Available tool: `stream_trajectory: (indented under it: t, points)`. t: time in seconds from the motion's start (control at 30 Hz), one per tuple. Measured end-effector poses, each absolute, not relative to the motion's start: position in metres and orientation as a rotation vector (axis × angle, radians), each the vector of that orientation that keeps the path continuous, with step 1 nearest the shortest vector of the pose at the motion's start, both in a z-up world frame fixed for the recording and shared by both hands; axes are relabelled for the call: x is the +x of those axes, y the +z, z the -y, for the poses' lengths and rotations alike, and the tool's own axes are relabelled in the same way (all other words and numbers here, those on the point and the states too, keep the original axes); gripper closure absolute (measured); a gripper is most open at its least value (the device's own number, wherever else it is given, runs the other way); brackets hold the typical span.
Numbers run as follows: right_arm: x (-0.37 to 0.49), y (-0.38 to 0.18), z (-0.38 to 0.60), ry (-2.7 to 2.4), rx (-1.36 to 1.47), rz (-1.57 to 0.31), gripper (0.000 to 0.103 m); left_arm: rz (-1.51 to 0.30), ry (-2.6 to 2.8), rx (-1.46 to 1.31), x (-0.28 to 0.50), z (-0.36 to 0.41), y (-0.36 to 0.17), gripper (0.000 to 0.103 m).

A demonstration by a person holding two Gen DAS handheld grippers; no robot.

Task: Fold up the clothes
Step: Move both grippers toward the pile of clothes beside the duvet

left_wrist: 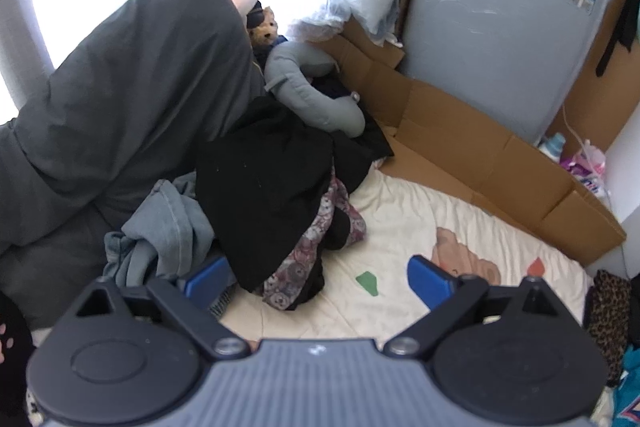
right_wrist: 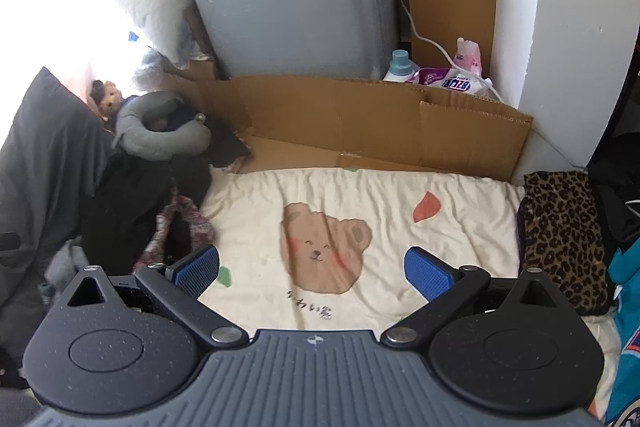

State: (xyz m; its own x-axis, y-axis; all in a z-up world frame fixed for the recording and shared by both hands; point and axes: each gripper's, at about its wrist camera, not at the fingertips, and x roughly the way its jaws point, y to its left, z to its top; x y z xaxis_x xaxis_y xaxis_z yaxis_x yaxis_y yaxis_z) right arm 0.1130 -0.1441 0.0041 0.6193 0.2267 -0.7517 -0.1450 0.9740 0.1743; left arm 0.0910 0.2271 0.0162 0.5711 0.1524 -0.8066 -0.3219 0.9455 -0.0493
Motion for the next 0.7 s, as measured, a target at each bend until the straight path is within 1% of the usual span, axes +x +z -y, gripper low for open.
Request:
stream_trajectory:
  t: [0.07,0.23,0.3,0.37,0.43,0.53,0.63,0.7]
  points:
    - [0.118,-0.005,0.138,0.225,0.101,-0.881,0.002,-0.947,0.267,-0.175,0.098,-0.232,0.005,0.012]
    - [0.129,-0.036,0.118,0.276,0.113,-0.899,0.003,-0.967,0.275,-0.197,0.107,-0.253,-0.027,0.013]
    - [0.133,-0.049,0.11,0.297,0.117,-0.906,0.003,-0.974,0.28,-0.217,0.11,-0.263,-0.041,0.019]
    - [0.138,-0.061,0.101,0.317,0.122,-0.913,0.003,-0.983,0.282,-0.233,0.112,-0.272,-0.057,0.023]
    - [0.142,-0.074,0.093,0.338,0.126,-0.92,0.004,-0.997,0.284,-0.251,0.114,-0.28,-0.074,0.024]
    - [0.148,-0.093,0.081,0.368,0.133,-0.931,0.012,-1.016,0.297,-0.271,0.118,-0.291,-0.099,0.028]
    - [0.155,-0.111,0.069,0.399,0.14,-0.942,0.018,-1.029,0.311,-0.289,0.121,-0.299,-0.123,0.029]
    - [0.157,-0.126,0.06,0.418,0.139,-0.95,0.019,-1.037,0.322,-0.302,0.126,-0.303,-0.141,0.029]
